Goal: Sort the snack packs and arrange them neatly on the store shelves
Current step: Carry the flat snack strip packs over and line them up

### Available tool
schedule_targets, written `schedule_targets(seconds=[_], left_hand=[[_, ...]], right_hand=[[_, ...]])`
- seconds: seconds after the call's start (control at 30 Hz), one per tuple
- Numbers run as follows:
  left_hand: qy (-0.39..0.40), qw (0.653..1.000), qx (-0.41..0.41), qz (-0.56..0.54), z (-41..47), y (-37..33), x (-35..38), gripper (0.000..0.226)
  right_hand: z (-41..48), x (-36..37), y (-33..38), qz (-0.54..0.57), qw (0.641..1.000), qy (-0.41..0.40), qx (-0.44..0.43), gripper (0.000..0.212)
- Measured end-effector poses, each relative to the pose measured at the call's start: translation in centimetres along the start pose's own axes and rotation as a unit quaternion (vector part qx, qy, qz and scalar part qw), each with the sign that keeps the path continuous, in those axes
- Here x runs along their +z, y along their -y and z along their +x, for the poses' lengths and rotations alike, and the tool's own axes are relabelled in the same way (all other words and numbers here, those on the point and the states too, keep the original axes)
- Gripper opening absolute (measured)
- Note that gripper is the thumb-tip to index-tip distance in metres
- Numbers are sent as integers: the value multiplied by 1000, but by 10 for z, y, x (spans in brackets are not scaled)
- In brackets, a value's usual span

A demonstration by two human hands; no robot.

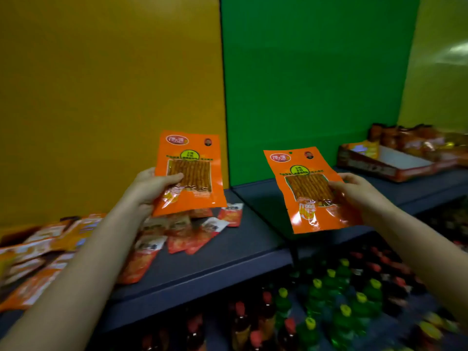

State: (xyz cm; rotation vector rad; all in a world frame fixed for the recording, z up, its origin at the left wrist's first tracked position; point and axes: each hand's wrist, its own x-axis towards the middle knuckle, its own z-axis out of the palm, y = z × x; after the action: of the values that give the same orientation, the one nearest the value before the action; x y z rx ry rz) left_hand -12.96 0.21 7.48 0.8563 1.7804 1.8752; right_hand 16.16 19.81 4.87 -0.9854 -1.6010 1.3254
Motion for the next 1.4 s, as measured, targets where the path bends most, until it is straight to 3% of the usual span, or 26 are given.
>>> schedule_targets(seconds=[0.43, 0.8, 0.93, 1.4], left_hand=[[173, 980, -86, -48, -13, 61, 314, 21], [324, 940, -91, -56, -24, 67, 561, 13], [376, 920, -85, -68, -19, 71, 652, 21], [443, 890, -79, -75, 2, 55, 918, 30]], right_hand=[[25, -249, -65, -22, 986, -150, 63, 14], [43, -416, -101, -2, 959, -274, 69, 24], [62, -480, -103, 0, 956, -284, 74, 30], [165, -679, -130, 4, 927, -370, 65, 36]])
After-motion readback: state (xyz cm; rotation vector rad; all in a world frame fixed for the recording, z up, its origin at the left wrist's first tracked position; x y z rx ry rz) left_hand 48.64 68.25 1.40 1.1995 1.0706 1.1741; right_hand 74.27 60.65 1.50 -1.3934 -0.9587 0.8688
